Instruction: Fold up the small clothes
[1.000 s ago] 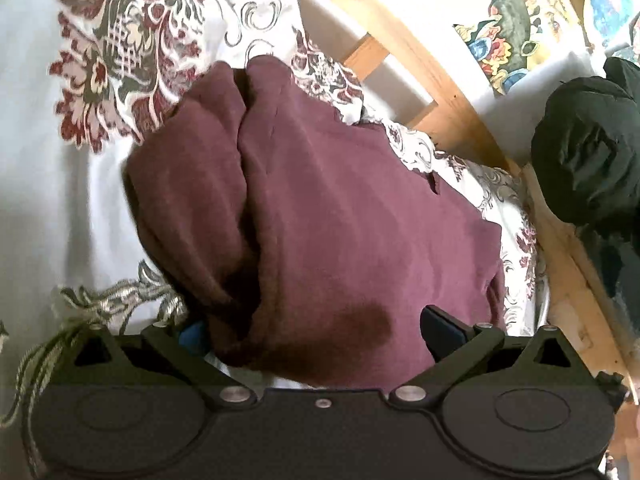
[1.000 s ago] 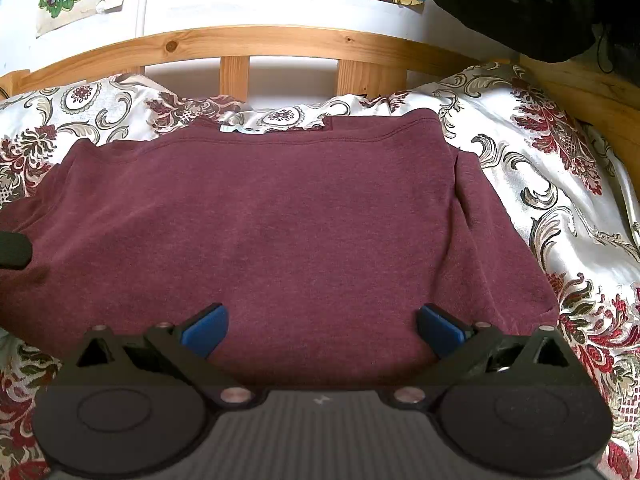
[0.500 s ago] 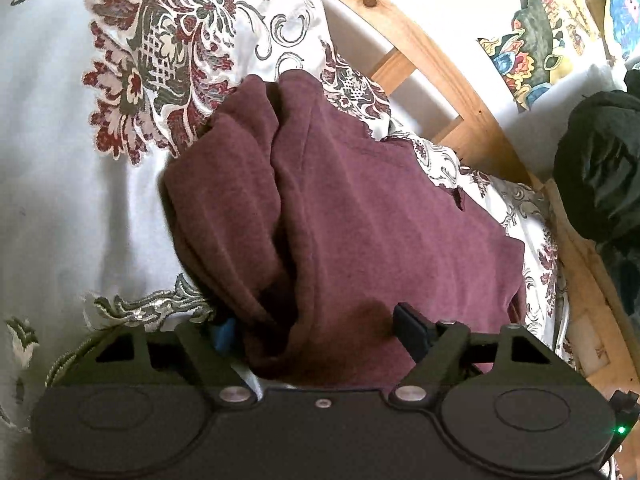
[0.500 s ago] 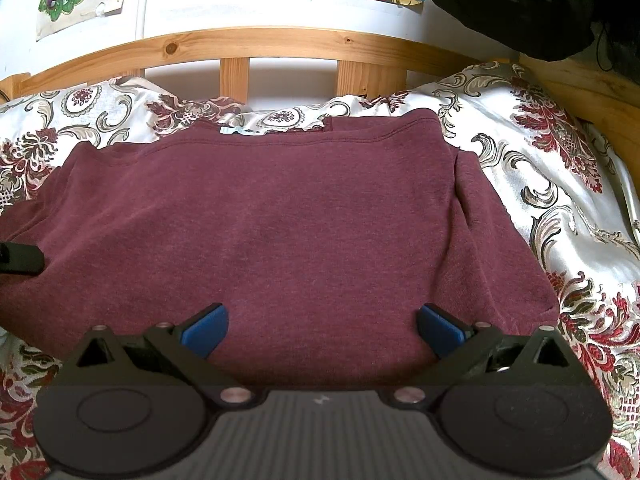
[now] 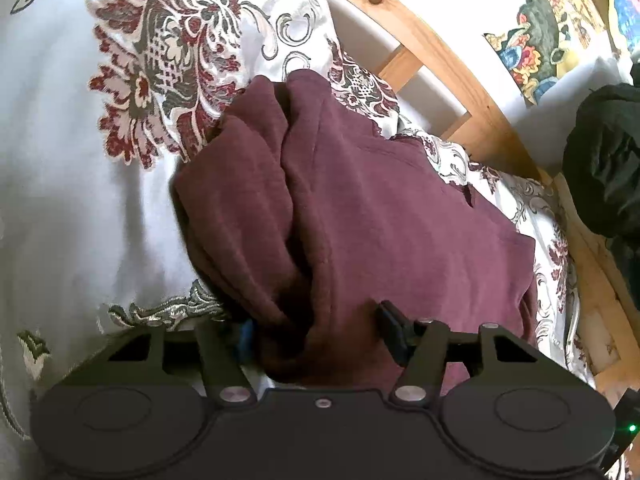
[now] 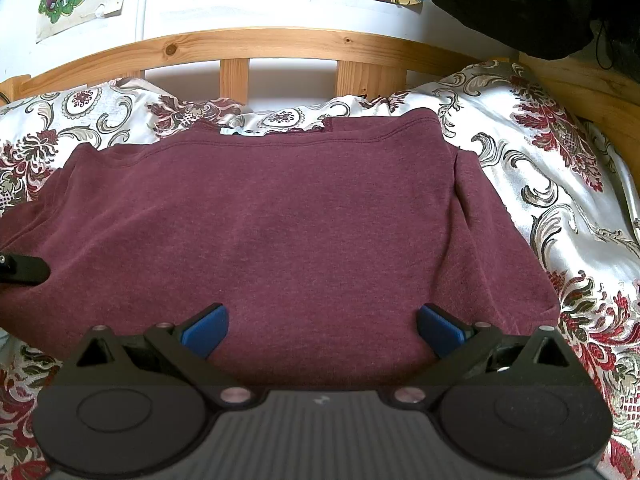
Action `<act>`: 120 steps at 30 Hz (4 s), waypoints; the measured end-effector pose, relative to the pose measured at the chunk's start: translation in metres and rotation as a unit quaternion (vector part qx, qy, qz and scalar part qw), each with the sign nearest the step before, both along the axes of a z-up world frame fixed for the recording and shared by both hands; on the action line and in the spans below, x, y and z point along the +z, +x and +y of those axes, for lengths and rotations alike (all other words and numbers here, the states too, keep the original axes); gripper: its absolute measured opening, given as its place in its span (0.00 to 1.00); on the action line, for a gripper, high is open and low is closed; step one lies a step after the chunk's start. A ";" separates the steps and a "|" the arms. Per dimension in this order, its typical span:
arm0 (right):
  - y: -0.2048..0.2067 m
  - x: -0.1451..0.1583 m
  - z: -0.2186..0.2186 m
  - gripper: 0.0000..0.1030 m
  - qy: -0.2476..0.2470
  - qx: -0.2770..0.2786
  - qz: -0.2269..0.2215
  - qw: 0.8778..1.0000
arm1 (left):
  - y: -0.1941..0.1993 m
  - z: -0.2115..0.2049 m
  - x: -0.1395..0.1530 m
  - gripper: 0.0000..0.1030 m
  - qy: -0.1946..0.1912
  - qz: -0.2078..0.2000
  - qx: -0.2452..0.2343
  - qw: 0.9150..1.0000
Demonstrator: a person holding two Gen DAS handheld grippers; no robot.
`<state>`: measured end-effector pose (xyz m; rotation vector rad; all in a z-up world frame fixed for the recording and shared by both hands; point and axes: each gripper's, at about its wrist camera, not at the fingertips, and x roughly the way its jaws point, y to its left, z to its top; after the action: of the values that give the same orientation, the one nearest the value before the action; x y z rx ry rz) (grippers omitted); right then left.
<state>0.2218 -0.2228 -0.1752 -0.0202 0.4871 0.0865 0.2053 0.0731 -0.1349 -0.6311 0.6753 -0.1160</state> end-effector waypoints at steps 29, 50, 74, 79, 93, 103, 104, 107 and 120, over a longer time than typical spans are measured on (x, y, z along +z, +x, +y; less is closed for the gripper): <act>-0.004 0.029 -0.042 1.00 0.054 0.056 0.021 0.997 | 0.019 -0.041 0.081 0.16 0.112 -0.050 -0.037 0.992; -0.033 0.008 -0.163 1.00 0.034 -0.064 0.022 0.997 | 0.071 -0.215 0.074 0.25 0.180 -0.074 -0.296 0.935; -0.021 0.034 -0.153 1.00 0.056 -0.082 0.010 0.995 | 0.004 -0.173 0.058 0.98 0.269 -0.087 -0.265 0.922; -0.019 0.044 -0.138 1.00 0.010 -0.062 0.003 0.998 | 0.008 -0.181 0.050 0.99 0.317 -0.099 -0.261 0.906; 0.027 0.093 -0.104 0.99 0.037 0.052 -0.016 0.998 | 0.003 -0.188 0.038 0.98 0.377 -0.157 -0.259 0.875; 0.101 0.093 -0.092 0.61 0.095 0.074 0.038 0.992 | -0.001 -0.190 0.035 0.97 0.380 -0.180 -0.266 0.867; 0.104 0.091 -0.089 0.58 0.093 0.077 0.042 0.992 | -0.002 -0.189 0.035 0.97 0.377 -0.185 -0.267 0.868; 0.108 0.086 -0.084 0.58 0.084 0.084 0.041 0.992 | -0.004 -0.186 0.035 0.96 0.368 -0.202 -0.261 0.869; 0.107 0.079 -0.064 0.13 0.035 0.092 -0.002 0.995 | -0.008 -0.183 0.029 0.63 0.355 -0.237 -0.275 0.861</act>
<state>0.3288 -0.2865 -0.0958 0.0044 0.4768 0.2839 0.1976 -0.1101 -0.1055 0.3227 0.3526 -0.5118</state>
